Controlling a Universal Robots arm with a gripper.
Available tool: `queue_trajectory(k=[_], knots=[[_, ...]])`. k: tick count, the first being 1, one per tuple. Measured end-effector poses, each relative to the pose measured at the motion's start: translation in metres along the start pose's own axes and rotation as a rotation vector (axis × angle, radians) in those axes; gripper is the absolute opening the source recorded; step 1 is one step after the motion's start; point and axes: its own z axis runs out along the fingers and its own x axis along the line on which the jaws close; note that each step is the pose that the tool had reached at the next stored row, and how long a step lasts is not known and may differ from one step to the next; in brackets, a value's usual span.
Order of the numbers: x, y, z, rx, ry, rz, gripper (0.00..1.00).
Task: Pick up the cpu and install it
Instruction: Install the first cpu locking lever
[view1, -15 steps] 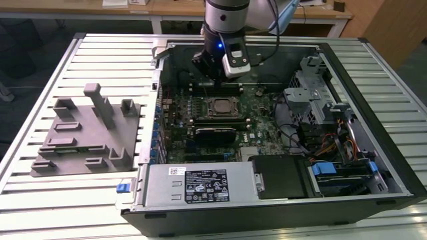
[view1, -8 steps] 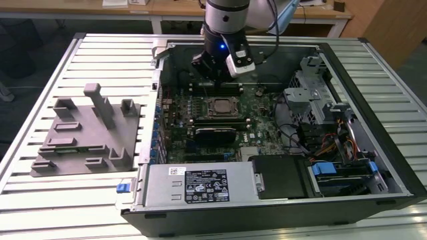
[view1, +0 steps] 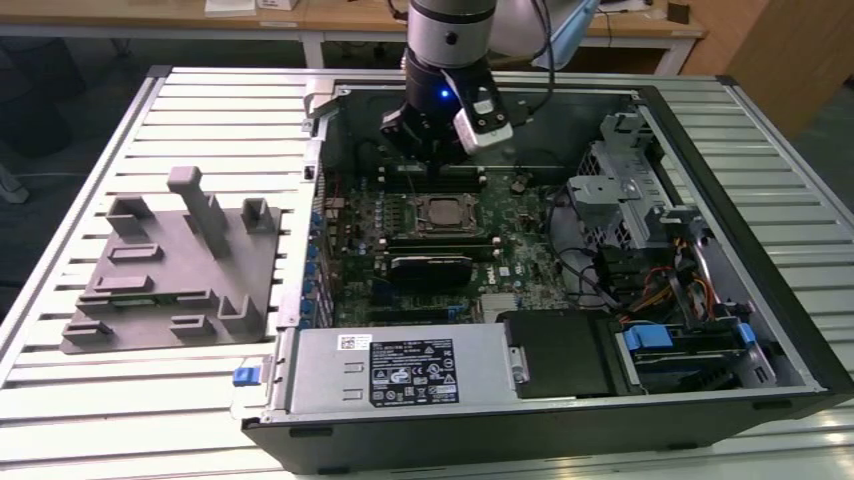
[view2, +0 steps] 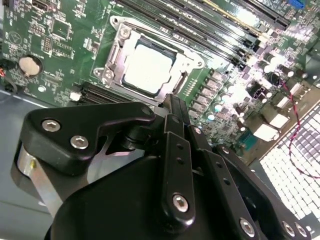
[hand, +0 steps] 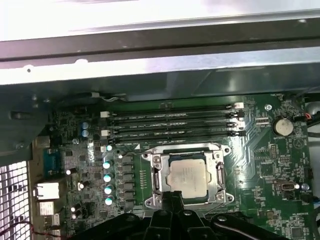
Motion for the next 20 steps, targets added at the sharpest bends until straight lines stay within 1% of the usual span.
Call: queue_trajectory(k=[3, 5, 6, 12, 15, 17, 20], knots=[[0.0064, -0.0005, 0.0002, -0.0004, -0.0059, 0.000, 0.11], [0.0084, -0.0007, 0.0003, -0.0006, -0.0070, -0.005, 0.11], [0.0084, -0.0007, 0.0003, -0.0003, -0.0066, -0.015, 0.11], [0.0085, -0.0008, 0.0010, 0.0015, -0.0022, -0.121, 0.11], [0.0095, -0.0009, 0.0012, 0.0016, -0.0021, -0.144, 0.11], [0.0129, -0.0012, 0.0013, 0.0017, -0.0052, -0.146, 0.11], [0.0209, -0.0019, 0.0014, 0.0016, -0.0125, -0.147, 0.11]])
